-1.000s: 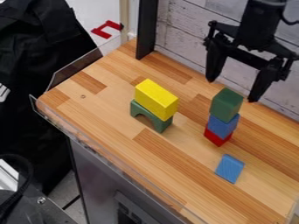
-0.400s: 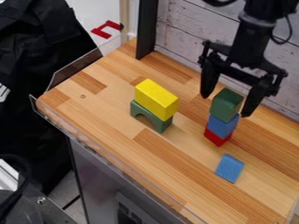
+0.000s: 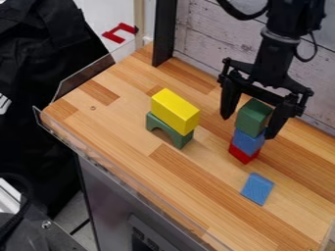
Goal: Put the green cube on top of the yellow block
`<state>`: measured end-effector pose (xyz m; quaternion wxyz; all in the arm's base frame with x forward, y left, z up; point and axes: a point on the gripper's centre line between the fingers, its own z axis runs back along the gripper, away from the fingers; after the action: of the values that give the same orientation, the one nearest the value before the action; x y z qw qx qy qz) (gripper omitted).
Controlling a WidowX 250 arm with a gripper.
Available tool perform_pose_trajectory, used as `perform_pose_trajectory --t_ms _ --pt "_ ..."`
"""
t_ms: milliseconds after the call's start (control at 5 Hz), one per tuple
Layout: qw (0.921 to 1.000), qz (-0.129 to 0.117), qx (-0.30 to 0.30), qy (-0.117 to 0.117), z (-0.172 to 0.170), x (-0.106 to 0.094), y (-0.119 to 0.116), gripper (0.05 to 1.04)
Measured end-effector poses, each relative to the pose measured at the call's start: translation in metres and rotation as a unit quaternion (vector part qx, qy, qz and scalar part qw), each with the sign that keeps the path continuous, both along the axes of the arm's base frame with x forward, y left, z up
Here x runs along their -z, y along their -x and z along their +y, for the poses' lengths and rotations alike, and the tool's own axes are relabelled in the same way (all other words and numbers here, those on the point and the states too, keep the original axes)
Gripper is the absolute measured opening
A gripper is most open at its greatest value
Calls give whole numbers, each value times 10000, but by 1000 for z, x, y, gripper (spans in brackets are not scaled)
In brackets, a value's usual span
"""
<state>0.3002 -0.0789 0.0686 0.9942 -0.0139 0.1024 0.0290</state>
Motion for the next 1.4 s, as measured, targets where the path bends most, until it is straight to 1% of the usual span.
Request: perform_pose_trajectory --t_ms 200,400,600,800,1000,1200,1400 --pt "10000 -30 -67 29 0 -1 -3 696" --pt "9999 -29 -112 19 0 -1 -3 593" --pt "9999 -15 -149 -6 0 -1 -3 593" --pt "9998 -182 -101 -82 4 -13 -3 593" --pt "9988 -439 44 -230 12 -35 4 592" --pt "9982 -412 274 -333 26 -45 20 592" --pt "9987 -257 190 -389 47 -36 39 592"
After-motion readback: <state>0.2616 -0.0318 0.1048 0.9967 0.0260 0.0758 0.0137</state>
